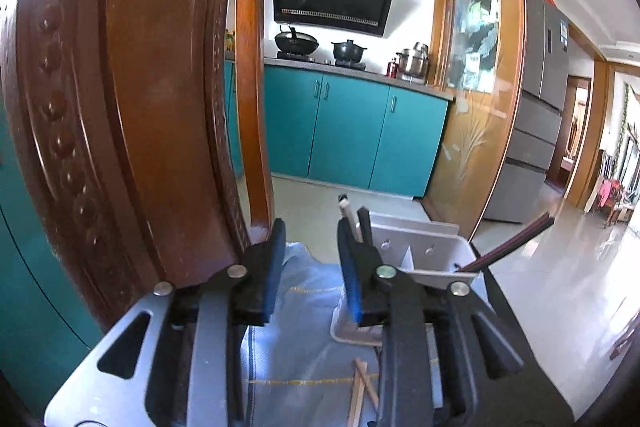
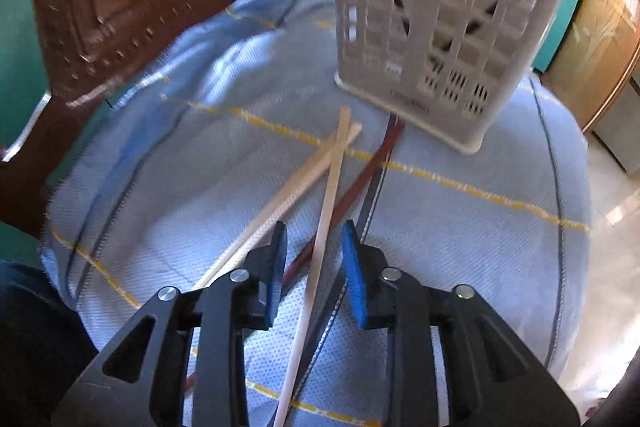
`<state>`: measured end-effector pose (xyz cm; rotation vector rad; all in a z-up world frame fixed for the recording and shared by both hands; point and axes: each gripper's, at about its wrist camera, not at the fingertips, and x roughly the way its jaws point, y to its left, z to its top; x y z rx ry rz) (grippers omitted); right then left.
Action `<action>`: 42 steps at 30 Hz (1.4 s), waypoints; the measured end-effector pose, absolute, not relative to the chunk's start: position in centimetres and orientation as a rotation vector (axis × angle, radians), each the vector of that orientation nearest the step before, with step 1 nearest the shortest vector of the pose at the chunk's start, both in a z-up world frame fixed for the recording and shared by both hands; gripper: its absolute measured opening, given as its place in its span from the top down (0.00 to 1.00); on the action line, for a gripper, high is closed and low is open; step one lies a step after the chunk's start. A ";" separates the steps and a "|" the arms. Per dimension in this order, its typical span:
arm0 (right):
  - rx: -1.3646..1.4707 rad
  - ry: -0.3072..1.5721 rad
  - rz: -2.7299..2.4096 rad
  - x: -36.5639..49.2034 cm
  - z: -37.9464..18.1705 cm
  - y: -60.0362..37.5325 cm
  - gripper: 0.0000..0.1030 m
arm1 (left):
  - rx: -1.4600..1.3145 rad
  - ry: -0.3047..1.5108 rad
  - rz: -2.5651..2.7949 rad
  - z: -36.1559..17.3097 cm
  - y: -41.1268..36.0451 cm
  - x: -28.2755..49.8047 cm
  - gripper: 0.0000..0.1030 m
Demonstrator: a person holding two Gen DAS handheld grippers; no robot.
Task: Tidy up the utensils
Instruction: 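Move both tools back down to the remaining chopsticks on the cloth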
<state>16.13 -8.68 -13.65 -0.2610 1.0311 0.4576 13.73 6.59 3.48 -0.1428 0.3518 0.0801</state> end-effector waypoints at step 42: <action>0.038 1.072 0.265 18.4 -11.7 -17.3 0.78 | -0.008 1.104 -0.086 -13.1 1.8 18.2 0.64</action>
